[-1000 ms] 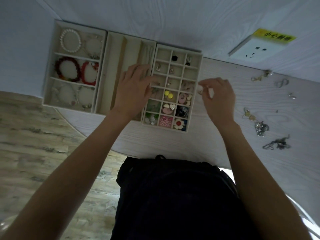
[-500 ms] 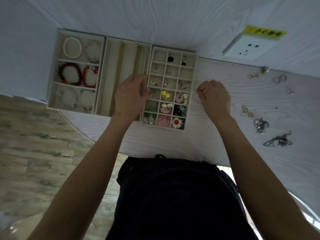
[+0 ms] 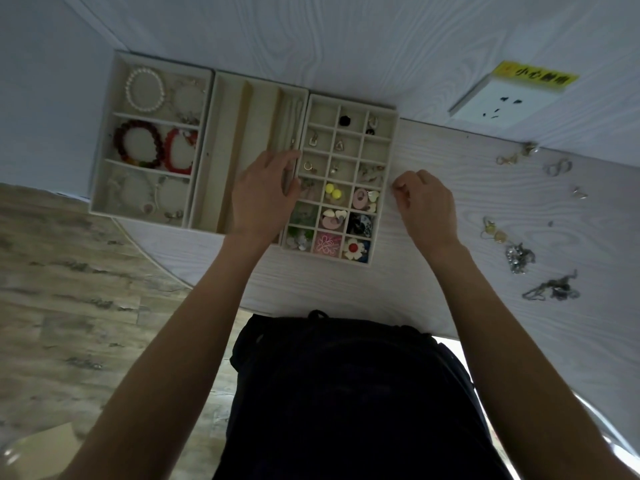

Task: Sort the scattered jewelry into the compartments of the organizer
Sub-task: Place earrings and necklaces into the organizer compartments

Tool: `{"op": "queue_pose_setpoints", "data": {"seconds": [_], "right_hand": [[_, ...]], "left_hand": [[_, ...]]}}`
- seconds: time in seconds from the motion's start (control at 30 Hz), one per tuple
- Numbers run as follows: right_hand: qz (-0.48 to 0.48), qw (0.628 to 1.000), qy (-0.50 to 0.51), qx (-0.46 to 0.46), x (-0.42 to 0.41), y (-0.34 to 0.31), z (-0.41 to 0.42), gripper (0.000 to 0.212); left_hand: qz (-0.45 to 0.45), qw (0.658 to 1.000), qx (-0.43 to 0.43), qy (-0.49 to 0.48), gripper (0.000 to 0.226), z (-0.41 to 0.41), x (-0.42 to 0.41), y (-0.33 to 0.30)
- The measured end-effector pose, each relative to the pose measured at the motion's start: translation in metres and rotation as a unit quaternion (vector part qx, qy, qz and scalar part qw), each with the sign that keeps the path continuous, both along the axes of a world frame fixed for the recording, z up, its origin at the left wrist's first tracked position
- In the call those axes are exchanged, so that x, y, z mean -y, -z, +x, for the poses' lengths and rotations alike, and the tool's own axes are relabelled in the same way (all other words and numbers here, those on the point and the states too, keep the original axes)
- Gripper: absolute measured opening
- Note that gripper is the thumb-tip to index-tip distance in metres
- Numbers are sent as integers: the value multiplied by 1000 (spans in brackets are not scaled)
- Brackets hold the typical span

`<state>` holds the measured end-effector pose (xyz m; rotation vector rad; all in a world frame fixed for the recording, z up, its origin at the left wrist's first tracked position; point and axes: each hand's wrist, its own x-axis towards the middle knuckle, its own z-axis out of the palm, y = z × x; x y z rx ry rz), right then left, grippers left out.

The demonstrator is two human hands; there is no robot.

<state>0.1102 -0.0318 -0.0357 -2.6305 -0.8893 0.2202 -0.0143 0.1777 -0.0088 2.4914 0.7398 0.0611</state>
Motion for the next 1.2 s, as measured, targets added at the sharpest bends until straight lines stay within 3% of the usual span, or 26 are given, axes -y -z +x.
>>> {"op": "queue_pose_setpoints", "data": {"seconds": [0.13, 0.3, 0.43, 0.57, 0.77, 0.9, 1.03, 1.2], "right_hand": [[3, 1000, 18, -1, 2, -4, -2, 10], [133, 984, 88, -74, -13, -26, 17, 6], [185, 975, 77, -97, -41, -40, 36, 8], [165, 982, 17, -88, -58, -39, 34, 14], [142, 983, 11, -119, -77, -37, 25, 16], [106, 991, -32, -78, -82, -34, 25, 12], [45, 998, -25, -45, -86, -27, 28, 12], [61, 997, -10, -46, -90, -25, 25, 10]], "left_hand": [[1, 1000, -5, 1, 39, 0, 0, -1], [0, 1000, -1, 2, 39, 0, -2, 1], [0, 1000, 10, 3, 38, 0, -1, 3], [-14, 1000, 8, 4, 39, -1, -3, 3], [-39, 999, 23, -4, 40, -2, -2, 4], [-33, 999, 25, -7, 41, -2, -4, 6], [-31, 999, 27, -4, 40, -2, -2, 8], [-41, 998, 43, -3, 39, -3, -3, 8]]}}
